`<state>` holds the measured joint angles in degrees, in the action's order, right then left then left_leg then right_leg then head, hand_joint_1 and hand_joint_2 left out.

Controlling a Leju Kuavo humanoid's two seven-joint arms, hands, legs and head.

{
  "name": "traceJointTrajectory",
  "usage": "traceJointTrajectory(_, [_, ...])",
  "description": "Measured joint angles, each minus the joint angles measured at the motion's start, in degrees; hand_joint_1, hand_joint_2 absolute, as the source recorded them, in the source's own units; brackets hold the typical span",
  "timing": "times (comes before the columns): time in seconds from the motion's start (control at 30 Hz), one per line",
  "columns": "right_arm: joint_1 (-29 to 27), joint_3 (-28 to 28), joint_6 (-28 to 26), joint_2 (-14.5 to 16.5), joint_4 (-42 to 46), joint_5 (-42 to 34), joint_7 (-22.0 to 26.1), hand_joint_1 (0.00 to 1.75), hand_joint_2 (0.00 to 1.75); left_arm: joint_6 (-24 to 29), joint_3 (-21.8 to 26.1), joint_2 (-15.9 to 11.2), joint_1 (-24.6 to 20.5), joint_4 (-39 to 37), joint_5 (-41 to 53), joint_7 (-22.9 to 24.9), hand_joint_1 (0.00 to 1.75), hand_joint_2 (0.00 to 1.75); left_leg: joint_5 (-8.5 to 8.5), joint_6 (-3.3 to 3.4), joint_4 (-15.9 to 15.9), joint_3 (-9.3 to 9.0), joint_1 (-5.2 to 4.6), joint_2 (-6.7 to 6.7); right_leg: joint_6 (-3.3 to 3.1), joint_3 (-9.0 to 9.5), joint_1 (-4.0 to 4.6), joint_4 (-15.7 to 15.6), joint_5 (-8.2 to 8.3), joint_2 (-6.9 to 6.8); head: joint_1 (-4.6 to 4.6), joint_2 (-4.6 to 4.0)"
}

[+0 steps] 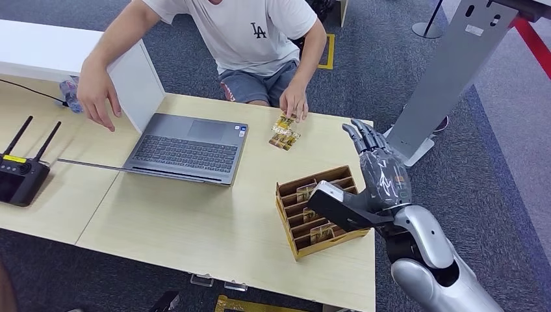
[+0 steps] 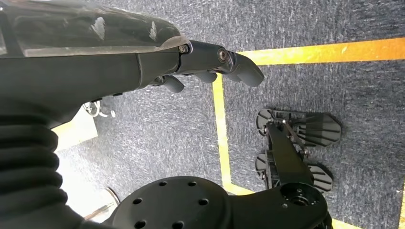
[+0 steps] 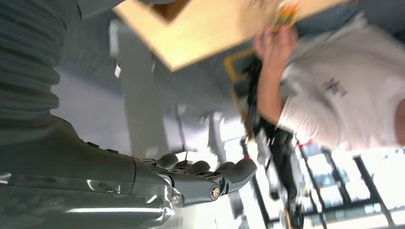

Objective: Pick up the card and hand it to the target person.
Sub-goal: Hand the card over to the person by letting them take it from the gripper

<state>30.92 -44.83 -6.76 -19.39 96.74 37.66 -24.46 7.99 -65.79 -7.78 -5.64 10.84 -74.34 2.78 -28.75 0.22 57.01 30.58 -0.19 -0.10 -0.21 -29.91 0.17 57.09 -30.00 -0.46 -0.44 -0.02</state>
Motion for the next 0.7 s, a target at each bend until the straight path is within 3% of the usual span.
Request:
traceJointTrajectory(0.23, [-4.94,3.81,-2.51,-0.57,0.03,-28.95,8.33,0.0,1.75,0.16,0.0,0.0,0.02,0.0,-0.1,0.29,0.0,0.0,0.0,0.0,0.0,0.0,0.0,0.0,0.0,0.0,0.0,-0.01,0.0,0.0,0.0,0.0])
traceJointTrajectory(0.57, [-13.01,9.76,-4.82,-2.52,0.81,-48.61,16.95,0.0,1.75,0.26,0.0,-0.02,0.03,-0.02,-0.13,0.78,0.0,0.0,0.0,0.0,0.0,-0.01,0.0,-0.01,0.0,0.0,0.0,-0.03,0.0,-0.01,-0.01,0.0])
traceJointTrajectory(0.7, [-18.4,13.07,-2.89,-3.61,1.44,-56.48,19.58,0.0,1.75,0.29,0.0,-0.02,0.06,-0.02,-0.15,1.07,0.0,0.0,-0.02,0.0,0.0,0.01,0.0,-0.01,0.0,-0.01,0.0,-0.04,0.0,-0.01,-0.01,0.0])
